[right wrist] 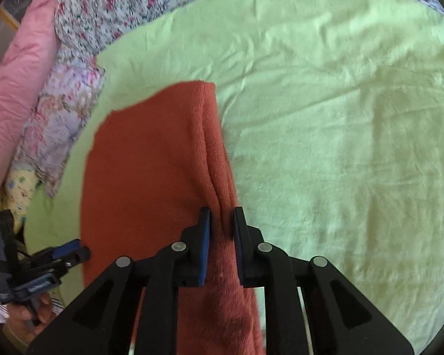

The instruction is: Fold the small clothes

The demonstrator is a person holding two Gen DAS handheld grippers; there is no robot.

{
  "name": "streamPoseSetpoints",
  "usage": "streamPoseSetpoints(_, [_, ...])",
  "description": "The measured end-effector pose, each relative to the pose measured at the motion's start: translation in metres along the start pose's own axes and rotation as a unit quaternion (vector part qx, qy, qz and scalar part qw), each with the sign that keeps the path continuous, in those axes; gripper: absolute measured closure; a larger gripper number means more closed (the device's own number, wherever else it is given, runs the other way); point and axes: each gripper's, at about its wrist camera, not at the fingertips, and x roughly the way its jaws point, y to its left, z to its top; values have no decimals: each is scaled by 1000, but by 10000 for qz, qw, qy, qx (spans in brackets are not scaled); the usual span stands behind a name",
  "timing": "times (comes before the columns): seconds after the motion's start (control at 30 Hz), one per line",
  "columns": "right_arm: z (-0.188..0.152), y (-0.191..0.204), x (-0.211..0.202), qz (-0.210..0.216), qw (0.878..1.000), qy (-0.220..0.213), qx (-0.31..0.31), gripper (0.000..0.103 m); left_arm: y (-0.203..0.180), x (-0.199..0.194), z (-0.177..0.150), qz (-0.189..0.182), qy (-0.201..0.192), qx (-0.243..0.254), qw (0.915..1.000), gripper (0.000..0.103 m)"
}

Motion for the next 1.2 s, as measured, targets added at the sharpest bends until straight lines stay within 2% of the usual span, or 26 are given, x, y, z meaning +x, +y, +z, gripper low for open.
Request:
streamPoseSetpoints(0.2, [-24, 18, -39, 117, 9995, -281, -33, 83, -7, -22, -17, -125, -123, 260, 9995, 56])
streamPoseSetpoints(0.33, [-55, 37, -60, 236, 9989, -358, -209, 69, -12, -33, -37, -173, -122, 473, 9987, 52])
streamPoseSetpoints(0.4, [-68, 45, -65, 237, 9987, -338, -314, 67, -13, -39, -51, -165, -126, 544, 9983, 49])
streamPoseSetpoints(0.53, [-98, 58, -70, 198, 9982, -250, -510, 64, -13, -44, -73, -93, -81, 665, 9977, 48])
streamPoseSetpoints(0.77, [-140, 58, -76, -32, 9966, -216, -794, 44, -12, -59, -99, 222, -247, 1057, 9938, 39])
streamPoseSetpoints(0.9, [-155, 55, -81, -108, 9963, -221, -826, 39, -11, -66, -111, 372, -311, 1303, 9903, 32])
streamPoseSetpoints(1.03, [-167, 57, -87, -155, 9965, -268, -771, 28, -8, -72, -118, 484, -388, 1358, 9888, 23])
streamPoseSetpoints(1.07, [-168, 58, -88, -172, 9964, -288, -778, 24, -8, -74, -119, 484, -415, 1354, 9887, 23])
streamPoseSetpoints(1.2, [-168, 64, -91, -238, 9954, -315, -870, 20, -7, -81, -119, 547, -470, 1361, 9881, 21])
